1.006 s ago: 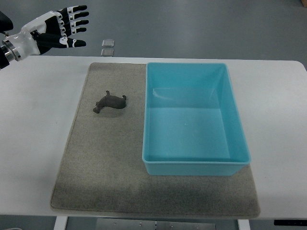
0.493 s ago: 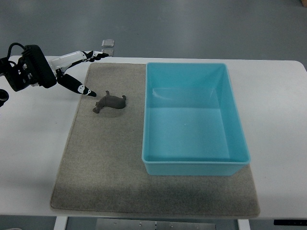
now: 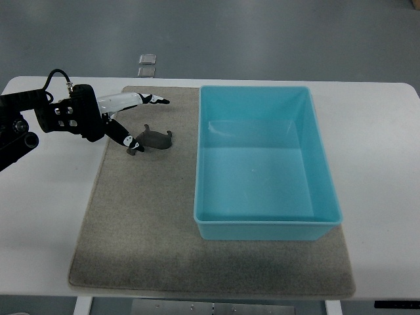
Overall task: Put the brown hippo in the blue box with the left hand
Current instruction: 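Lower the left hand down onto the brown hippo, then close the left hand's fingers around the brown hippo, then lift the hippo with the left hand up off the mat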
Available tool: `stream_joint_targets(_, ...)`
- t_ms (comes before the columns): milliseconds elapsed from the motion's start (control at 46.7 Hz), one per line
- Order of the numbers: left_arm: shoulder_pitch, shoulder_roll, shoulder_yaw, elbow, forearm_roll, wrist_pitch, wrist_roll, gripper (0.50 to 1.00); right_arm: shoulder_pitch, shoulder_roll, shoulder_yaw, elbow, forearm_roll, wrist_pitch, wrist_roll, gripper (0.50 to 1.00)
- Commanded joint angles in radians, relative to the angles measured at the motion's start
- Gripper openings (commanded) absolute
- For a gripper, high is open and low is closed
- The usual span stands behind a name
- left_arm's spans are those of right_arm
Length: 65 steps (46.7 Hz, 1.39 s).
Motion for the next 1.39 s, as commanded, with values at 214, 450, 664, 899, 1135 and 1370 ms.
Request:
stream_joint_targets(214, -0.002, -0.028, 0.027, 0.059, 0.108, 0.065, -0.001, 0.986, 0.001, 0.000, 0.000, 0.000, 0.000, 0.000, 0.000, 0.936)
stream_joint_targets(450, -0.004, -0.031, 0.042, 0.061, 0.110, 0.066, 0.000, 0.979, -0.001, 0.000, 0.000, 0.000, 0.000, 0.000, 0.000, 0.936)
stream_joint_targets(664, -0.004, -0.034, 0.053, 0.062, 0.114, 0.065, 0.002, 0.819, -0.001, 0.000, 0.000, 0.000, 0.000, 0.000, 0.000, 0.936)
stream_joint_targets(899, -0.018, -0.037, 0.060, 0.075, 0.147, 0.065, 0.002, 0.662, 0.001, 0.000, -0.001, 0.000, 0.000, 0.000, 0.000, 0.936)
stream_joint_targets(1135, -0.030, -0.038, 0.060, 0.075, 0.147, 0.066, 0.002, 0.623, -0.001, 0.000, 0.000, 0.000, 0.000, 0.000, 0.000, 0.936)
stream_joint_targets(1370, -0.034, -0.038, 0.059, 0.075, 0.147, 0.066, 0.002, 0.512, -0.001, 0.000, 0.000, 0.000, 0.000, 0.000, 0.000, 0.936)
